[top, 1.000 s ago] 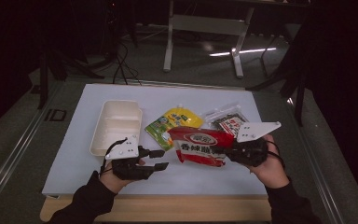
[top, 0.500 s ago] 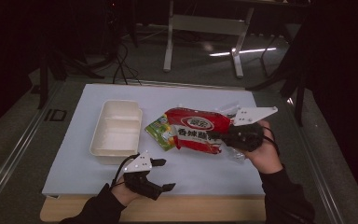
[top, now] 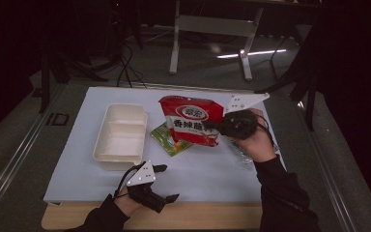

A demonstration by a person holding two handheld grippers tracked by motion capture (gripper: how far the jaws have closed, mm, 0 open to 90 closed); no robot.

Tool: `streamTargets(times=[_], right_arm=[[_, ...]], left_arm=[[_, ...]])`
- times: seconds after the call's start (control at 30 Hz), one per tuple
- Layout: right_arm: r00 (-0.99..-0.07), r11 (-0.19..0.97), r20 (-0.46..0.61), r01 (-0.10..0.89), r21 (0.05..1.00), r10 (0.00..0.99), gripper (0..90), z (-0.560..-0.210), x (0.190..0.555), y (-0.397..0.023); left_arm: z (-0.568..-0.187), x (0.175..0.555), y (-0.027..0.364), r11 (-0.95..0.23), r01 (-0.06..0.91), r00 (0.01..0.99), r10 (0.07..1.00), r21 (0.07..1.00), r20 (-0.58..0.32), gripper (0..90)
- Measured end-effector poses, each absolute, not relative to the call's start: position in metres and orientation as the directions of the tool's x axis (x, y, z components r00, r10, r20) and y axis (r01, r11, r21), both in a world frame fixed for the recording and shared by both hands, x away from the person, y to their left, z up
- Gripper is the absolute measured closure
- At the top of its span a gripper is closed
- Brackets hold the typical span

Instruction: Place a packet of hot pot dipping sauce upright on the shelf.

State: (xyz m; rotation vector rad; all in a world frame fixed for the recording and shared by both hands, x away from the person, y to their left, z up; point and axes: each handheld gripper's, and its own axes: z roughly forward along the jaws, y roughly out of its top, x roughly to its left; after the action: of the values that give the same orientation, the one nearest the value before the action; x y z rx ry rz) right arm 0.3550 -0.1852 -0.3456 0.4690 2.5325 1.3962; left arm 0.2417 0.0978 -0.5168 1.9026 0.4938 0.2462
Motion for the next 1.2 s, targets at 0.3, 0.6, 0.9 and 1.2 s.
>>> streamTargets(times=[0.3, 0.6, 0.9, 1.2], right_arm=[[-0.923, 0.489, -0.024, 0.181, 0.853, 0.384, 90.0, -0.346, 0.379, -0.159], [-0.930, 0.480, -0.001, 0.188, 0.857, 0.367, 90.0, -0.347, 0.399, -0.134], [-0.934, 0.443, 0.024, 0.191, 0.876, 0.355, 90.0, -0.351, 0.417, -0.103], [-0.938, 0.422, 0.060, 0.210, 0.882, 0.342, 90.0, -0.362, 0.436, -0.071]], left_arm=[[-0.527, 0.238, 0.103, -0.304, 0.244, 0.886, 0.456, 0.921, -0.084, 1.1], [-0.531, 0.235, 0.107, -0.311, 0.243, 0.888, 0.452, 0.919, -0.081, 1.2], [-0.533, 0.232, 0.110, -0.313, 0.237, 0.882, 0.467, 0.920, -0.068, 1.1], [-0.534, 0.231, 0.112, -0.312, 0.233, 0.879, 0.474, 0.921, -0.062, 1.2]])
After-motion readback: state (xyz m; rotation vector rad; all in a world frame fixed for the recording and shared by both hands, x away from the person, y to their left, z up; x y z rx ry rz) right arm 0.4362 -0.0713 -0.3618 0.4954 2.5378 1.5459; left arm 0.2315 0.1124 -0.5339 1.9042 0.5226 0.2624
